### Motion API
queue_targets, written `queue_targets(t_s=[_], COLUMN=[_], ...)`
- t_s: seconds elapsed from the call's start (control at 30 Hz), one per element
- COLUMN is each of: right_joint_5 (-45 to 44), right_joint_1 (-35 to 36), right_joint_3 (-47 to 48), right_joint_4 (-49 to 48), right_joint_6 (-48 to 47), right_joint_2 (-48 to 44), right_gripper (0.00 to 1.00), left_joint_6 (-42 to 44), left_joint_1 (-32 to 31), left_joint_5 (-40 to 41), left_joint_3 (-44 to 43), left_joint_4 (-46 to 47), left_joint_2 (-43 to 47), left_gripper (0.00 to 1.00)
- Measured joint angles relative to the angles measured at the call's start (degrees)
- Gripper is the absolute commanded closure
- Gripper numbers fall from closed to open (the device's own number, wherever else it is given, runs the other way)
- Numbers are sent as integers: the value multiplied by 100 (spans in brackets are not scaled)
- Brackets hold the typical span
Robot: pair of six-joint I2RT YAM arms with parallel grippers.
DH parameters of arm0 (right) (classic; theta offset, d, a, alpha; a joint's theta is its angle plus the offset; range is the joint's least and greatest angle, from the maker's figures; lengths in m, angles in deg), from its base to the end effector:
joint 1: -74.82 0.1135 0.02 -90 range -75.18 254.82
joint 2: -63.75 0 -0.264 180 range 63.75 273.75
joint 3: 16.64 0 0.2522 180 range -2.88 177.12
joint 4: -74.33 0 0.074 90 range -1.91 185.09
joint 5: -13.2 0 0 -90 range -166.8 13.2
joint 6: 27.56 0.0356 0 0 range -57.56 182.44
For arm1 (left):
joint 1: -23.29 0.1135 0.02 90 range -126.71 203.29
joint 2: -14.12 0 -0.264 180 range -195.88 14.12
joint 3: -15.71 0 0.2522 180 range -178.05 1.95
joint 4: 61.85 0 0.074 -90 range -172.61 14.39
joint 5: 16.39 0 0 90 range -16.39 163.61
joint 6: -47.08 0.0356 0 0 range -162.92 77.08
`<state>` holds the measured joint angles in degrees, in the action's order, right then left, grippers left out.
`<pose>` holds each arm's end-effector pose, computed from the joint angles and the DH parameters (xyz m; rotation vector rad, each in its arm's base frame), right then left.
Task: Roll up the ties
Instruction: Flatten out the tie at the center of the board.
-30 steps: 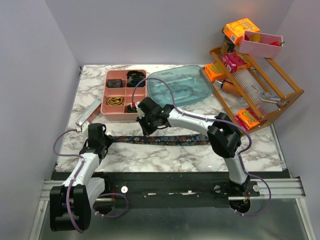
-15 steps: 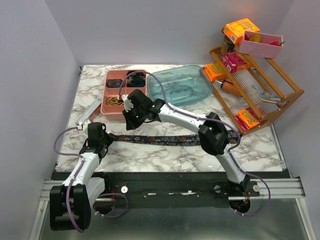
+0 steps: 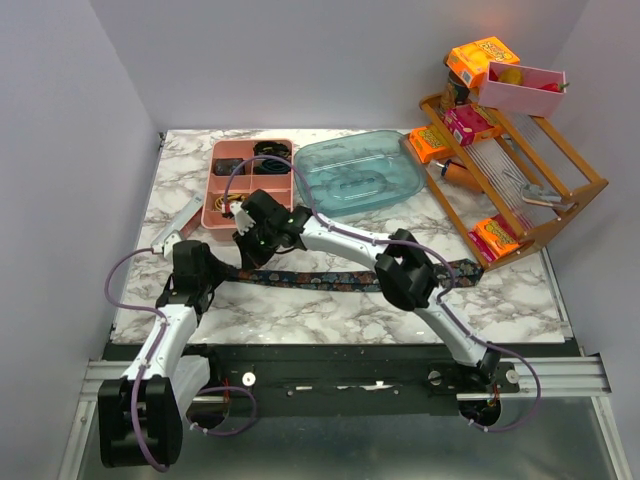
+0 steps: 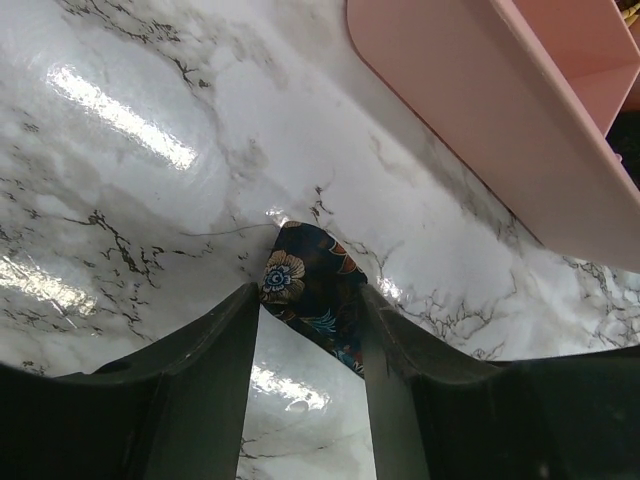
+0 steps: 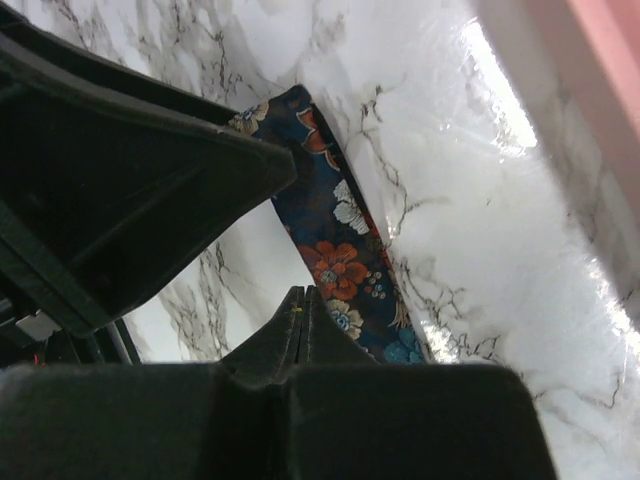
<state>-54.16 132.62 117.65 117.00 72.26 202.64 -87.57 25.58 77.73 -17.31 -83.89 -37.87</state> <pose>0.2777 0.4666 0.1884 -1.2237 2.2568 0.9828 0.1783 0.0097 0.1677 -0.9516 2.0970 -0.3018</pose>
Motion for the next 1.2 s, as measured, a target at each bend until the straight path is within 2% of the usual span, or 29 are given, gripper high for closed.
queue_targets(t_s=[0.53, 0.83, 1.2], right_joint_5=[0, -55, -120], right_joint_1=[50, 114, 118], right_joint_3=[791, 1029, 1029], right_joint_4=[-15, 131, 179], right_joint_6=[20, -24, -55], right_joint_2=[743, 981, 984], right_gripper=[99, 99, 100], left_joint_6=[68, 92, 190], left_joint_1=[39, 144, 535], left_joint_5=[160, 243, -50], left_joint_3=[-72, -72, -72], left_joint_4=[-131, -203, 20], left_joint_2=[-55, 275, -433], left_gripper=[47, 49, 56])
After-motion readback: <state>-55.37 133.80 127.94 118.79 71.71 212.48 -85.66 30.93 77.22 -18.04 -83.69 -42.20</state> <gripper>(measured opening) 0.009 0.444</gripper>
